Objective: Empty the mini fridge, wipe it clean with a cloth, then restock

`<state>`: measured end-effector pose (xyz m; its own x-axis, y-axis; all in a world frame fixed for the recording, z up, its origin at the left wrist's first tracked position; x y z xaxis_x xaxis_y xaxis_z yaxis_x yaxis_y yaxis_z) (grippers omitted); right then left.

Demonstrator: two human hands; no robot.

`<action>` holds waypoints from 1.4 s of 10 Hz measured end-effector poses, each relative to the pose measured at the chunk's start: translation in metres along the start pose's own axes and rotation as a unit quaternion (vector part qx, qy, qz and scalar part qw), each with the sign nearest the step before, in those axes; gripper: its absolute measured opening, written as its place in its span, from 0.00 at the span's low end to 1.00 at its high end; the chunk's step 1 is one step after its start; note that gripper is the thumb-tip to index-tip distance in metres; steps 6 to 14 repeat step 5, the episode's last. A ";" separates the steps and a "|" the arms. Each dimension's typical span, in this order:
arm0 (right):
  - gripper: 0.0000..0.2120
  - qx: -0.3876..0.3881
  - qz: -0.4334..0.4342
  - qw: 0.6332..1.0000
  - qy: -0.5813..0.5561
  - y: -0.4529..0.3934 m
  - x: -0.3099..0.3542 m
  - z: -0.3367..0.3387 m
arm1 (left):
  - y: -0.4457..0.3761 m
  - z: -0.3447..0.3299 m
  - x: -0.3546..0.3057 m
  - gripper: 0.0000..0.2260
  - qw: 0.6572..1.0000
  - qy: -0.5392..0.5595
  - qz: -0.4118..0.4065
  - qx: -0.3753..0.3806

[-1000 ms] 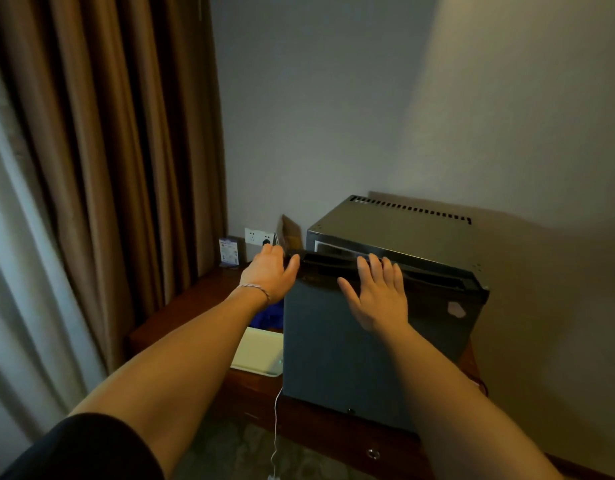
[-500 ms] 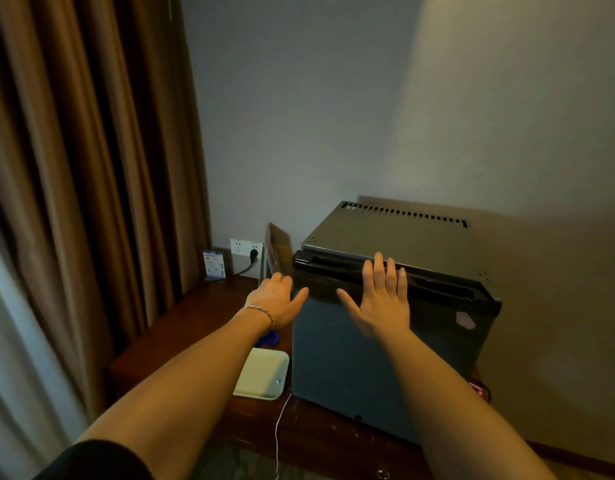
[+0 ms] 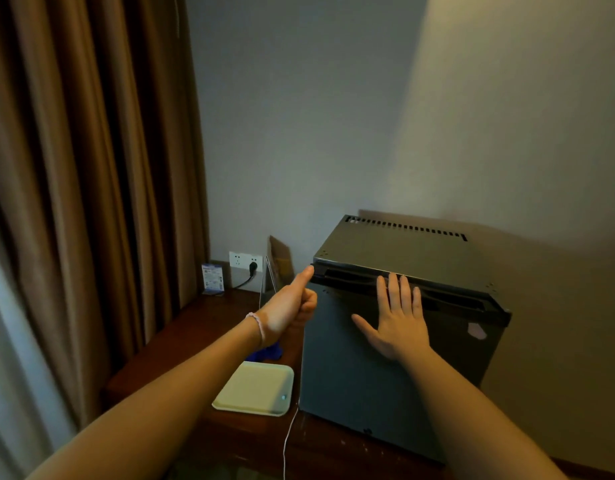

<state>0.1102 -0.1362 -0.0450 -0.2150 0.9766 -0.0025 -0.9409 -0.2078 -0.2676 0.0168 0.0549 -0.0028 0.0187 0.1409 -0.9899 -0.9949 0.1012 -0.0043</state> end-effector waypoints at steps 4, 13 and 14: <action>0.43 0.073 -0.043 0.991 -0.103 0.028 0.014 0.016 | 0.053 -0.018 -0.056 0.31 0.922 0.344 0.014 0.175; 0.39 0.123 -0.048 0.983 -0.125 0.039 0.021 0.025 | 0.054 -0.021 -0.063 0.30 0.930 0.321 0.010 0.181; 0.39 0.123 -0.048 0.983 -0.125 0.039 0.021 0.025 | 0.054 -0.021 -0.063 0.30 0.930 0.321 0.010 0.181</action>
Point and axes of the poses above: each hand's wrist, its own y-axis away from the middle knuckle, its own z-axis out of the back of the hand, x = y × z, the point moved 7 cm from there along -y, towards the middle knuckle, and after that the axes turned 4 degrees about -z, right-handed, at the moved point
